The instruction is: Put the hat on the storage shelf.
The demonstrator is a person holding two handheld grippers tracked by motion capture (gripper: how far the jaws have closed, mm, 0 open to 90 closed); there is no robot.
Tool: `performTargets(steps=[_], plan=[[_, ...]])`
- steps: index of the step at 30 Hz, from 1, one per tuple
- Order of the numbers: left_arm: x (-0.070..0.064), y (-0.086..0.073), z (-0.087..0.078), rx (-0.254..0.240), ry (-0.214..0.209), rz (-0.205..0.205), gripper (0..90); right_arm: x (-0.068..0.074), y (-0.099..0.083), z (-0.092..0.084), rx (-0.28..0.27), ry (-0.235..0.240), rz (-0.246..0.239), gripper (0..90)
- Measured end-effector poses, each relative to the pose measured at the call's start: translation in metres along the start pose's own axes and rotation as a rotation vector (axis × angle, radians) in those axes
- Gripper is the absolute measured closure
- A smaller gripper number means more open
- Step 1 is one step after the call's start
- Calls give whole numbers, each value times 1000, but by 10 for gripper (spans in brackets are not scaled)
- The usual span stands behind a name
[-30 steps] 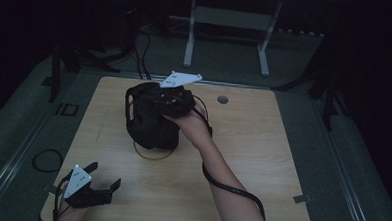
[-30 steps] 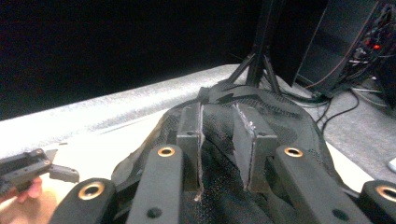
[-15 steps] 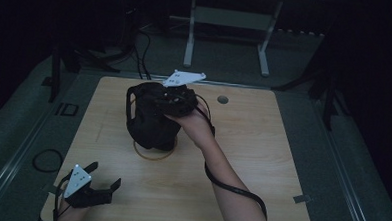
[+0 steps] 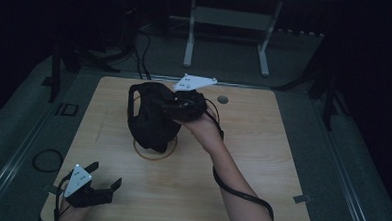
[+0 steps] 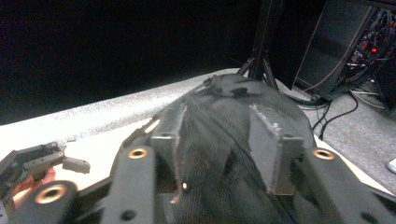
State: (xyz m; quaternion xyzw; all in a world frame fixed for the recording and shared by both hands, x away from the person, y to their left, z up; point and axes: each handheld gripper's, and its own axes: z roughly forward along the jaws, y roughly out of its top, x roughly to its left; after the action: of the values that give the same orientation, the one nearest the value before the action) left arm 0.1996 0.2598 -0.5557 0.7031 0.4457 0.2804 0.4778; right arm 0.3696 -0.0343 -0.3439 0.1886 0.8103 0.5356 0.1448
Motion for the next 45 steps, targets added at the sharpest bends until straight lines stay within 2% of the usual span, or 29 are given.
performTargets(steps=[7,10,11,15,18,24,27,36,39,45], plan=[[0,0,0,-1,-3,-2,20,0,-14,-13,1,18,-15,348],[-1,0,1,-2,-5,-3,20,-1,-22,-20,-15,46,9,280],[-1,0,1,1,-6,-2,20,-2,-25,-22,-16,58,17,215],[-2,0,0,0,-5,-1,20,1,-37,-27,12,64,17,137],[-2,0,0,-2,-8,-3,20,4,-46,-29,29,85,4,137],[-3,0,1,-1,-11,-4,20,10,-62,-34,18,111,-6,137],[-3,0,0,-4,-12,-2,20,11,-71,-37,5,107,-8,137],[-3,0,-1,-8,-14,-8,20,14,-101,-43,28,112,-20,138],[-4,0,0,-6,-19,-4,20,14,-115,-46,39,123,-26,138],[-5,0,0,-1,-18,-2,20,15,-145,-49,67,144,-7,139]])
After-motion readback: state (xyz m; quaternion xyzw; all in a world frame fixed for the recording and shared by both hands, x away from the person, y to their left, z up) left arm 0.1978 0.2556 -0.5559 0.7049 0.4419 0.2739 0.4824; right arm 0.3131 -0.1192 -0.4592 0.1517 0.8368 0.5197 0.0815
